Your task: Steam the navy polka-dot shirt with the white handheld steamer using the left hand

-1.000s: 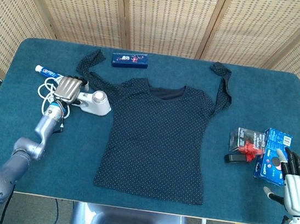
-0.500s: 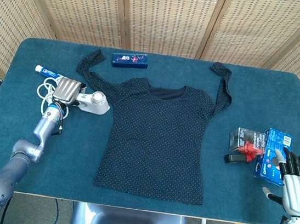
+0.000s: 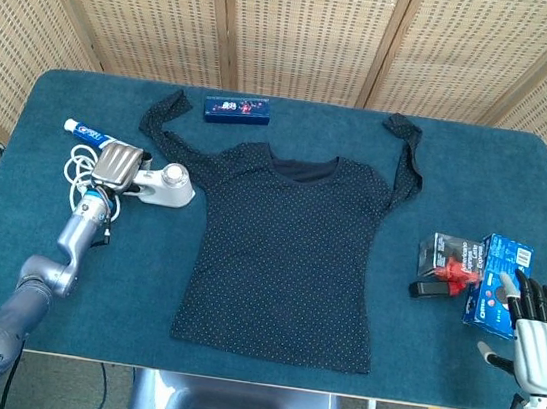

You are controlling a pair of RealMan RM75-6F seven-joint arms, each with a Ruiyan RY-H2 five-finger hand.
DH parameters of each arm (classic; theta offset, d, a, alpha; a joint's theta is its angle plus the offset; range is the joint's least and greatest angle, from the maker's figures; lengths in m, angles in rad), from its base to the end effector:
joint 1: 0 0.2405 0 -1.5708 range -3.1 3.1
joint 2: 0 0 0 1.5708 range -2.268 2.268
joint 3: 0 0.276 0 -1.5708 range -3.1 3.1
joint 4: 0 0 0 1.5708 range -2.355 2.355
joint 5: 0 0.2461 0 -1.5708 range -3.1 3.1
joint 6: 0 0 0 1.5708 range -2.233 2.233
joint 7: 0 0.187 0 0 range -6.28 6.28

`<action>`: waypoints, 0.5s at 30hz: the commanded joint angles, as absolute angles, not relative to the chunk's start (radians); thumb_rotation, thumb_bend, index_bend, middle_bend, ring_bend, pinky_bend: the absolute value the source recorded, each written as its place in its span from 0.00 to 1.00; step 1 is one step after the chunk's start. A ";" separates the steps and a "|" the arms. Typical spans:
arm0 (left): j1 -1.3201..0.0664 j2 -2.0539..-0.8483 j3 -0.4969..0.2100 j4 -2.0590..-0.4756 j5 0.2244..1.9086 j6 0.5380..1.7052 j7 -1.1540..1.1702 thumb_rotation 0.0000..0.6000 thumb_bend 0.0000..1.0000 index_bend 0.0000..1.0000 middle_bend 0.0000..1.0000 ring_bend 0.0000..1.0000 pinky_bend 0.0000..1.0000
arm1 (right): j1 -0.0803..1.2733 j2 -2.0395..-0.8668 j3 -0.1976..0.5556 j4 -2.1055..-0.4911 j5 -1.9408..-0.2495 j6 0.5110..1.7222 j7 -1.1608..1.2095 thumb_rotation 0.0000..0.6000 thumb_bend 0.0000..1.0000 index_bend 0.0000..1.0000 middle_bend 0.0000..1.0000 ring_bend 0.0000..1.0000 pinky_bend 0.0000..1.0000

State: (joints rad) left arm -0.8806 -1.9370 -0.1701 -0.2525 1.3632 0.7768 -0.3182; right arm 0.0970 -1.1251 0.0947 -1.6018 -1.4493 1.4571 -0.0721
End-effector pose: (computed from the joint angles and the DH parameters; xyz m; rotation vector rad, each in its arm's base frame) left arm -0.2696 0.5433 -0.0352 -1.6299 -0.8275 -0.7878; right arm -0.3473 -0.2437 0.1407 1.3610 -0.8504 0.8492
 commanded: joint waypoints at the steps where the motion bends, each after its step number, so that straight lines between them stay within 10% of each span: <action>1: -0.874 -1.920 -0.161 -0.277 1.378 0.811 -0.358 1.00 0.63 1.00 0.90 0.84 1.00 | 0.096 -1.124 0.094 -1.604 -1.452 1.460 -0.071 1.00 0.00 0.01 0.00 0.00 0.00; 15: -0.933 -1.859 -0.175 -0.390 1.401 0.889 -0.427 1.00 0.63 1.00 0.91 0.85 1.00 | 0.095 -1.120 0.091 -1.610 -1.459 1.463 -0.067 1.00 0.00 0.01 0.00 0.00 0.00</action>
